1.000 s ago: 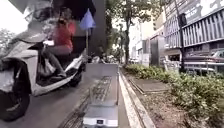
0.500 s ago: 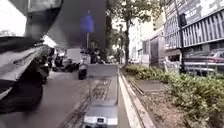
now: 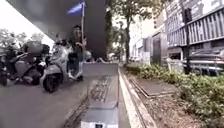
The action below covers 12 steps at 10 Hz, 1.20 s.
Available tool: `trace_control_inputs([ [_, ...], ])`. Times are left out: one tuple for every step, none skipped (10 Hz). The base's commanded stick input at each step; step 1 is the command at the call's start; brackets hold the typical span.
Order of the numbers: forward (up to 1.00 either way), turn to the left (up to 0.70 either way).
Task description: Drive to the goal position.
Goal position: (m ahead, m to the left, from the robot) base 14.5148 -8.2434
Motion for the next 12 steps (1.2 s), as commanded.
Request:
trace_control_inputs([
  [0.69, 0.01],
  [0.69, 0.01],
  [0.69, 0.01],
  [0.69, 0.01],
  [0.69, 0.01],
  [0.69, 0.01],
  [0.69, 0.01],
  [0.69, 0.01],
  [0.69, 0.01],
  [0.69, 0.01],
  [0.69, 0.01],
  [0.69, 0.01],
])
